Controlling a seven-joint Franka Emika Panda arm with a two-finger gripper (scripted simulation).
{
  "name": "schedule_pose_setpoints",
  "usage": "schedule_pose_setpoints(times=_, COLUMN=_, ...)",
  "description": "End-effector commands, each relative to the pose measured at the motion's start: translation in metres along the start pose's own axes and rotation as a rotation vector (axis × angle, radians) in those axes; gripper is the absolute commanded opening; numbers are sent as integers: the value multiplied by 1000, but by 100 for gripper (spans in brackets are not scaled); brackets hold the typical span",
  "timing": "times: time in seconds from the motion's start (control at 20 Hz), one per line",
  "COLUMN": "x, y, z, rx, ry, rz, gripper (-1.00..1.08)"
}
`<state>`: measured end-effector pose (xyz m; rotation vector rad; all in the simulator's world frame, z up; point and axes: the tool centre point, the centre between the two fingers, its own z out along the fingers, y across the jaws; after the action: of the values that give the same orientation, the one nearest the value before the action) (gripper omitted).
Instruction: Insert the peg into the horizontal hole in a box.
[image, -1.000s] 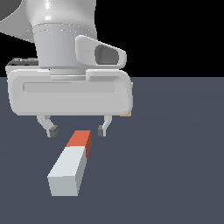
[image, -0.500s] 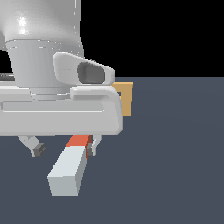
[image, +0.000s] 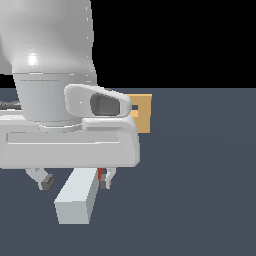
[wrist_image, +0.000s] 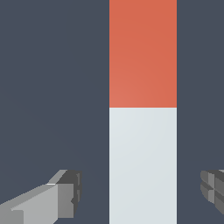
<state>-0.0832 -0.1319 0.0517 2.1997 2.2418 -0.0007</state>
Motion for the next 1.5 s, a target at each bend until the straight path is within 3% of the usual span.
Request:
schedule_pose_setpoints(times=0.0, x=0, y=-1, z=12, rx=1, ry=1, rz=-1, gripper=100)
schedule_pose_setpoints(times=0.4, x=0, y=0, z=30, rx=0, ry=1, rz=-1, gripper=100)
schedule_pose_setpoints(times=0.45, x=0, y=0, z=30, rx=0, ry=1, rz=-1, gripper=-100)
schedule_pose_setpoints(times=1.1, x=2, y=1, z=28, rx=0, ry=1, rz=1, gripper=-100)
schedule_pose_setpoints(times=1.45, x=25, y=5, z=21, rx=0, ry=1, rz=20, gripper=-100)
